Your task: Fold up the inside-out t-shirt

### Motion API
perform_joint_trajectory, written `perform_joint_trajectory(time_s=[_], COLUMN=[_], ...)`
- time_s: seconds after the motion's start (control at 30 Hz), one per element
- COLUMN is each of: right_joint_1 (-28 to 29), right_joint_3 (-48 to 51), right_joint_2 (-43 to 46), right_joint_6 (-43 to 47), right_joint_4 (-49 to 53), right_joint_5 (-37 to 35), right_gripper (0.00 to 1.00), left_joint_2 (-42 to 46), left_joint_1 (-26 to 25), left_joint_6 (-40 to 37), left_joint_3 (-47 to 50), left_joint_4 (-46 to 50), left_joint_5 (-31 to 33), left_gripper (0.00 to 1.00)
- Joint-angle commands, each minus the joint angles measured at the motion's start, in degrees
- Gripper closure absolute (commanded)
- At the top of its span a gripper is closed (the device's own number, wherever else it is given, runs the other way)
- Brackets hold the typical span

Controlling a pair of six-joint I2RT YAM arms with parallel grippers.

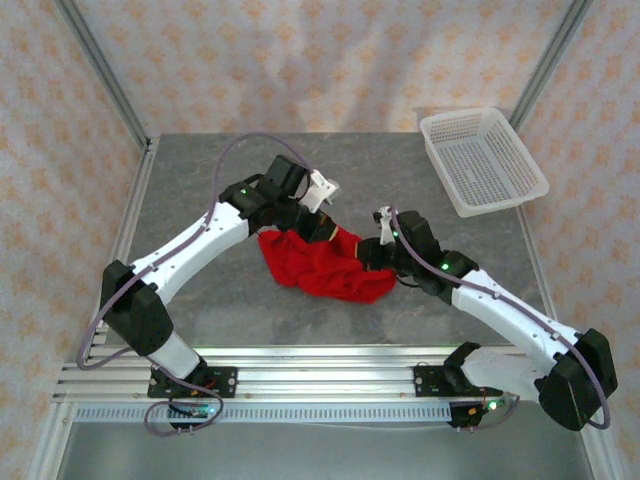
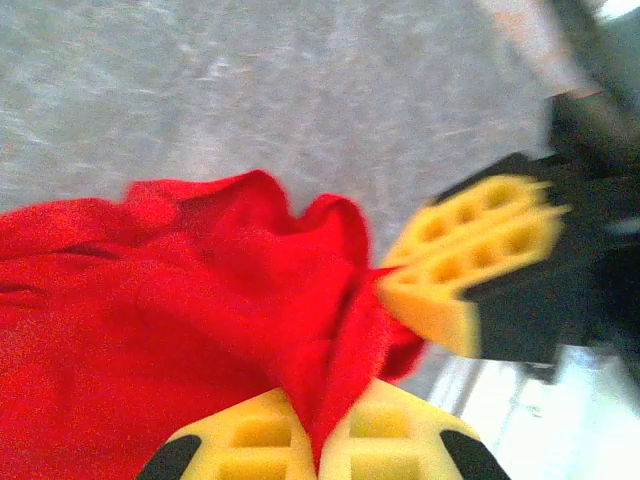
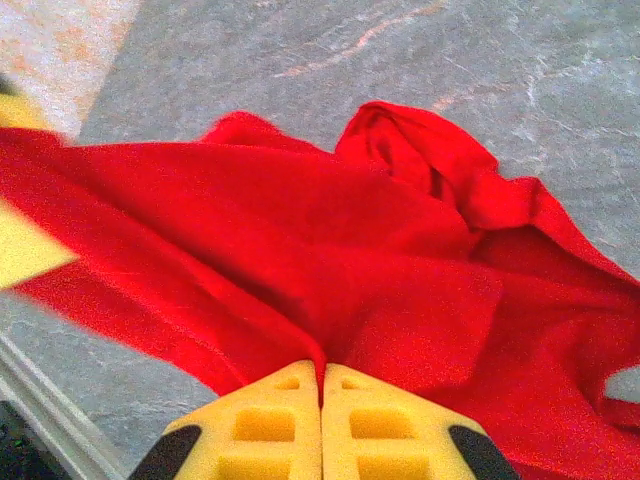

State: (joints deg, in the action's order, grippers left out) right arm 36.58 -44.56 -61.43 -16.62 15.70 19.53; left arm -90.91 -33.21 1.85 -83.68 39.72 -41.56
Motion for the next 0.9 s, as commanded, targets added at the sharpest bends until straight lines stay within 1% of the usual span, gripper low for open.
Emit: perform_joint_trajectory(time_s=[0.0,0.07,0.17,0.27,0.37,0.43,0.47,0.57,0.63,0.7,0.73,0.77,0.8,0.87], right_joint_1=[-0.19,-0.17,0.14,1.56,2.62,2.62,2.62,2.62,2.53,2.13,1.57,0.76,0.09,-0.91], right_joint_3=[1.41,1.76,3.38,3.61,2.73,2.58,2.84,2.99,2.81,3.04,3.36,3.64,3.92,3.68], right_joint_2=[2.32,5.12,10.99,15.48,15.51,13.75,12.82,8.43,6.30,5.21,4.93,4.39,3.88,2.72], right_joint_6=[1.26,1.29,2.40,7.50,11.45,10.95,10.55,8.81,8.17,7.18,6.49,5.41,4.23,2.36], right_joint_4=[6.46,7.47,7.20,5.33,2.92,0.11,-1.38,-4.30,-6.64,-9.77,-11.45,-13.41,-14.77,-16.16], right_joint_5=[-7.44,-9.87,-11.61,-10.93,-8.62,-6.52,-5.43,-4.56,-3.93,-2.66,-1.41,0.74,2.85,7.39], right_gripper=[0.91,0.84,0.79,0.71,0.61,0.53,0.51,0.52,0.63,0.78,0.83,0.85,0.86,0.82], left_joint_2=[0.98,1.35,1.14,-0.03,-1.59,-2.45,-2.75,-3.02,-2.96,-3.02,-3.03,-2.96,-2.91,-2.96], left_joint_1=[0.55,0.59,0.93,1.44,1.72,1.75,1.79,1.75,1.75,1.84,1.83,1.83,1.84,1.84], left_joint_6=[7.88,8.65,9.19,10.68,10.99,10.98,11.00,10.99,10.75,10.66,10.63,10.64,10.55,10.30], left_joint_3=[-1.68,-1.23,-1.87,-3.14,-4.83,-6.06,-6.52,-7.20,-7.29,-7.20,-7.07,-7.02,-6.94,-6.94], left_joint_4=[3.10,3.02,3.55,3.00,3.33,3.92,4.05,4.44,4.87,5.27,5.29,5.36,5.36,5.52], left_joint_5=[-11.79,-12.05,-12.45,-13.93,-14.29,-14.60,-14.69,-14.67,-14.44,-14.34,-14.25,-14.16,-14.09,-13.92], left_gripper=[1.00,1.00,1.00,1.00,1.00,1.00,1.00,1.00,1.00,1.00,1.00,1.00,1.00,1.00])
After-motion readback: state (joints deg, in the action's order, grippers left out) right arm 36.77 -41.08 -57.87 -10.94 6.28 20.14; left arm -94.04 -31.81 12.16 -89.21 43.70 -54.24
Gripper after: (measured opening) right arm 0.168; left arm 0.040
